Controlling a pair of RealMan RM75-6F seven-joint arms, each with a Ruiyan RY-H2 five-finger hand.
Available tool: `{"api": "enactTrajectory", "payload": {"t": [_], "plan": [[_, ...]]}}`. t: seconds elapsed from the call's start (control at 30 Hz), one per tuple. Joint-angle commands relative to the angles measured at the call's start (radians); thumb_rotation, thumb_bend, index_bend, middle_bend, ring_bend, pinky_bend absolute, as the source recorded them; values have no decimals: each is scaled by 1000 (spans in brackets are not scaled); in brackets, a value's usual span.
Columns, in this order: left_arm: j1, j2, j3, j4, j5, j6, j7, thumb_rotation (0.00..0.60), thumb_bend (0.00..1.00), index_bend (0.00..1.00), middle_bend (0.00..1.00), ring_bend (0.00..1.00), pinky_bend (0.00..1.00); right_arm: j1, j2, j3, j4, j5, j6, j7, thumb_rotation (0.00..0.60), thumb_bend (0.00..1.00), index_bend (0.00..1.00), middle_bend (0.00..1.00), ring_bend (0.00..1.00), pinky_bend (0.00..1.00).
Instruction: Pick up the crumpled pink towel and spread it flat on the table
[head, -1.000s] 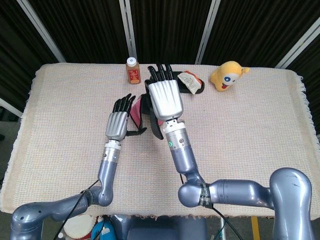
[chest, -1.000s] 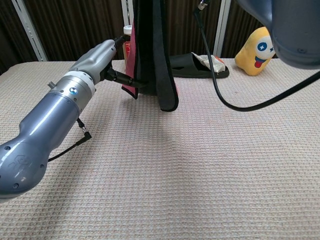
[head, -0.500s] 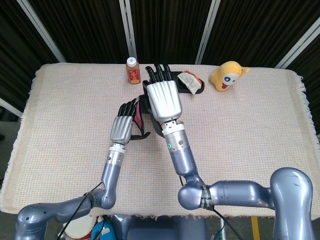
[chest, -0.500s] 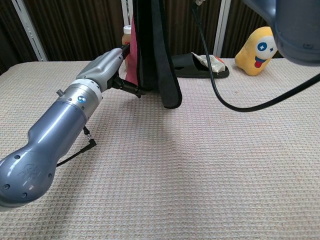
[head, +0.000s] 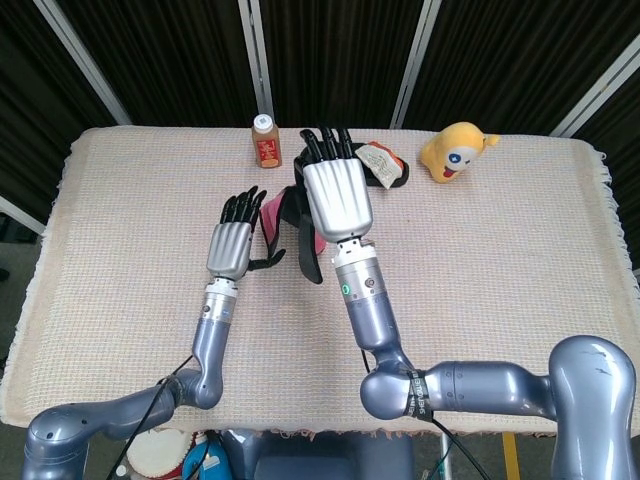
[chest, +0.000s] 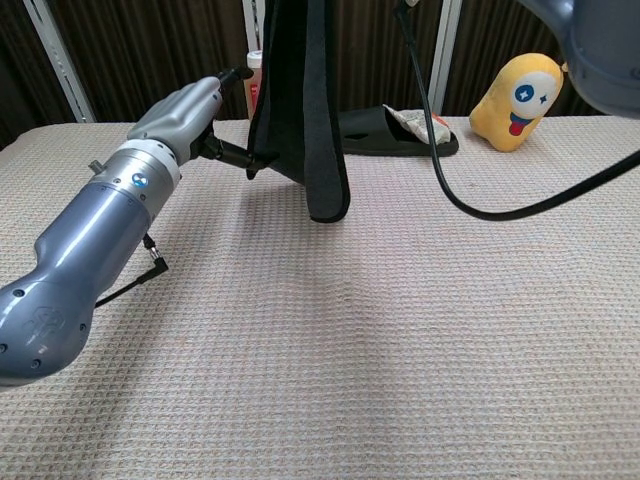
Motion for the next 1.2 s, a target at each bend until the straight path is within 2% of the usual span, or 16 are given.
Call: {"api": "enactTrajectory", "payload": {"t": [0.03,0.37,0.4,0.57,0.63,0.87,1.2], "plan": [[-5,8,-7,0,3,2,-9,600,190,0,0,0,0,-2,3,-3,-2,0,1,1,600,559,634,231,123,111],[-2,28,-6,2,1,4,-13,600,214,18,0,0,0,-9,9,-7,-5,4,7,9,600,558,634,231,122,112],[-1,28,-5,3,-1,2,-14,600,214,46,0,0,0,-9,9,-6,-6,5,7,10,600,558,634,231,123,112],[2,25,0,4,-14,-9,-13,600,214,402,0,0,0,-9,10,-7,-7,5,10,9,600,559,640,231,123,112],[2,23,3,6,-14,-9,-11,600,222,468,0,0,0,-9,9,-8,-6,5,11,10,600,559,642,231,123,112],[0,20,7,8,-18,-13,-11,600,266,590,30,0,0,-8,9,-11,-1,7,11,10,600,559,642,231,123,112],[3,17,13,22,-28,-24,-18,600,346,637,46,0,0,-7,1,-15,12,10,11,14,600,559,642,231,123,112]]}}
